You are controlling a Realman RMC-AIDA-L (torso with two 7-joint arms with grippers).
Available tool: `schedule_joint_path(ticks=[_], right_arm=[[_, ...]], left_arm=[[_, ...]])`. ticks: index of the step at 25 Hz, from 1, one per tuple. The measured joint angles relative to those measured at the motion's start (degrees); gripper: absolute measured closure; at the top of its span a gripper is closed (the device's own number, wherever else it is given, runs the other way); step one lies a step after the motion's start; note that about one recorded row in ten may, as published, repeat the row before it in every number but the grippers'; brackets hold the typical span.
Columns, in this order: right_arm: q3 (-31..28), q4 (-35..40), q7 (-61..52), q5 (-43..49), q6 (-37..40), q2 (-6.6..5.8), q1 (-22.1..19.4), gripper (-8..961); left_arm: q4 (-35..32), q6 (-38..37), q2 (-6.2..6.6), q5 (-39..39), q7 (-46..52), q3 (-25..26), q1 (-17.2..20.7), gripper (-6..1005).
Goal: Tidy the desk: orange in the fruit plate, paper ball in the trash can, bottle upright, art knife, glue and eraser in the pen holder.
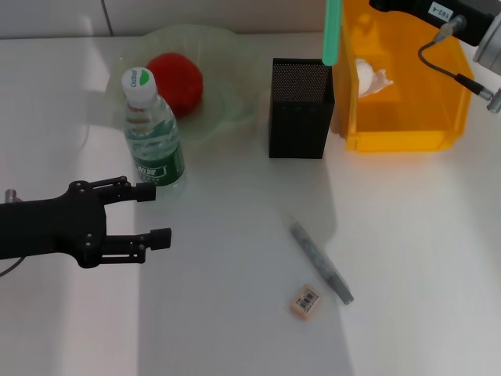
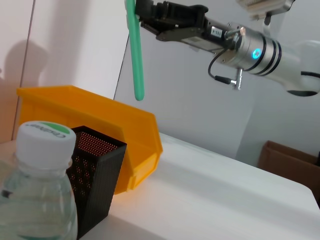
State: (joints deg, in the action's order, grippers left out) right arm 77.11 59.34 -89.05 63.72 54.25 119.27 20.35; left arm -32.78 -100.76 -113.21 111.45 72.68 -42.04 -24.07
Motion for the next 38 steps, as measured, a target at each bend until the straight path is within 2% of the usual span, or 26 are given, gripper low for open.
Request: schedule_joint_path(ticks=[1, 2, 3, 7, 12, 17, 26, 33, 36, 37, 38], right_arm=[[-1.5, -4.0, 2.1, -2.2, 1.8, 0.01, 1.2, 733], [-4.5, -11.3, 5.0, -5.4, 5.5, -0.06, 3.6, 731], [-4.5, -11.3, 5.0, -5.4, 5.5, -0.06, 3.6, 729], [-12.1, -25.4, 8.1, -6.7, 10.6, -0.17, 9.5, 721], [-12.6, -30.7, 8.9, -6.4, 10.1, -0.23, 12.4, 712], [-12.2, -32.0, 9.7, -4.2, 6.2, -0.19, 14.1, 702], [-12.2, -35.0, 10.0, -2.6, 5.4, -0.19, 16.6, 685], [-12.2, -34.3, 9.4, -2.6, 6.4, -0.30, 16.0, 526], [-12.2, -33.7, 7.5, -2.1, 8.7, -1.05, 15.6, 458], [-12.3, -31.9, 4.6, 0.1, 11.3, -1.79, 15.0, 451], [-12.3, -31.9, 4.6, 0.1, 11.3, -1.79, 15.0, 445]], left_arm=[[0.0, 0.1, 0.00, 0.0, 0.0, 0.0, 0.0, 153], [0.0, 0.1, 0.01, -0.1, 0.0, 0.0, 0.0, 153], [0.0, 0.2, 0.01, -0.1, 0.0, 0.0, 0.0, 153], [0.0, 0.4, 0.00, -0.1, 0.0, 0.0, -0.2, 153], [0.0, 0.9, -0.28, -0.2, -0.2, 0.0, -0.3, 153], [0.0, 1.1, -0.49, -0.2, -0.4, 0.0, -0.3, 153], [0.0, 1.5, -0.56, -0.2, -0.1, 0.0, -0.4, 153], [0.0, 1.7, -0.71, -0.2, -0.1, 0.0, -0.4, 153], [0.0, 1.8, -0.71, -0.2, -0.1, 0.1, -0.4, 153], [0.0, 1.8, -0.71, -0.2, -0.1, 0.1, -0.4, 153], [0.0, 1.7, -0.70, -0.2, 0.0, 0.1, -0.4, 153]])
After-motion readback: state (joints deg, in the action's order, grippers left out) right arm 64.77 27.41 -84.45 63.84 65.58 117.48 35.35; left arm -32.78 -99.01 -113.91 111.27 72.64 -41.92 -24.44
